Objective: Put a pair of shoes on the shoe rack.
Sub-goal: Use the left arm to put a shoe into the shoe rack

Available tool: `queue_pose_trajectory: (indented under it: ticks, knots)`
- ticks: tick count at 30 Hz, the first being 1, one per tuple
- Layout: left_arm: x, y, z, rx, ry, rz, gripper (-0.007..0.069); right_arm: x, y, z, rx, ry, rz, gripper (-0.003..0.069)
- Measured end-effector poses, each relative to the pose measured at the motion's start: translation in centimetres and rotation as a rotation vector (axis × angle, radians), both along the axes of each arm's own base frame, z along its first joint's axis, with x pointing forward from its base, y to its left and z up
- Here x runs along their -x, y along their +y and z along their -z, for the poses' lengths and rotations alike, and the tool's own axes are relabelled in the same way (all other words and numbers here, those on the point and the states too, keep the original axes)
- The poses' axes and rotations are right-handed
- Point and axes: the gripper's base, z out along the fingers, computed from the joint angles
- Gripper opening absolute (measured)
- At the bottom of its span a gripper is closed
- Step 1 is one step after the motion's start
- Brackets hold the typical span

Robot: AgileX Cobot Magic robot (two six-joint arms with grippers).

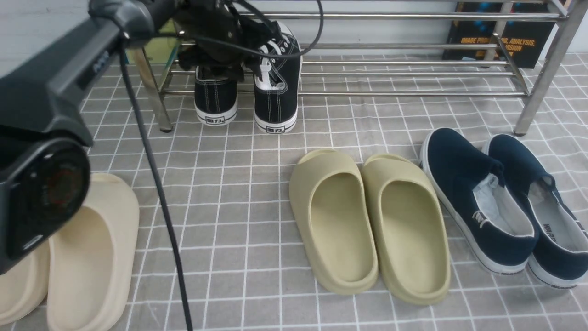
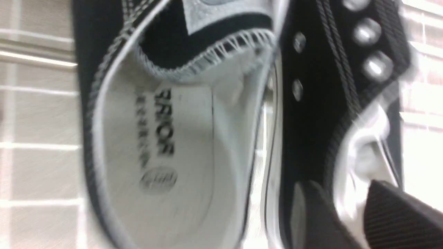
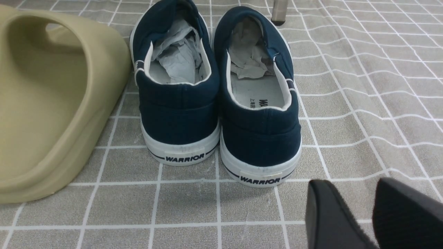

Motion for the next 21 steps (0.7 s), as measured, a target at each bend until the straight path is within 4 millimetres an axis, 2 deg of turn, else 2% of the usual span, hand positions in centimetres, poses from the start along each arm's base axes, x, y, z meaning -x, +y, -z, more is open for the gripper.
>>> queue_pose_trajectory:
  ticks: [2,4,6,9,12,13,14,15,18,20,21]
  knots:
    - [0.9,0.3,-1.3,-0.025,0.000,0.030,0.0149,0.0,0.0,0.0,0.000,0.000,0.000,0.0239]
    - [2.9,0.7,-3.8,-0.076,0.012,0.096,0.0043,0.0,0.0,0.0,0.000,0.000,0.000,0.0239]
    - [4.1,0.7,-5.0,-0.110,0.024,0.141,-0.0014,0.0,0.0,0.0,0.000,0.000,0.000,0.0239]
    - [5.3,-0.1,-5.1,-0.138,0.039,0.191,-0.0013,0.0,0.0,0.0,0.000,0.000,0.000,0.0239]
    - [6.6,-2.6,-2.5,-0.173,0.122,0.276,-0.0013,0.0,0.0,0.0,0.000,0.000,0.000,0.0239]
    - [6.6,-2.8,-2.2,-0.177,0.133,0.283,-0.0013,0.0,0.0,0.0,0.000,0.000,0.000,0.0239]
    - [7.1,-4.3,0.4,-0.198,0.193,0.327,-0.0013,0.0,0.0,0.0,0.000,0.000,0.000,0.0239]
    - [7.2,-5.0,1.6,-0.201,0.208,0.340,-0.0013,0.0,0.0,0.0,0.000,0.000,0.000,0.0239]
    - [6.2,-6.3,4.7,-0.193,0.184,0.334,-0.0013,0.0,0.0,0.0,0.000,0.000,0.000,0.0239]
    - [5.8,-6.4,5.1,-0.190,0.171,0.321,-0.0013,0.0,0.0,0.0,0.000,0.000,0.000,0.0239]
    - [4.9,-6.3,5.7,-0.187,0.127,0.285,-0.0013,0.0,0.0,0.0,0.000,0.000,0.000,0.0239]
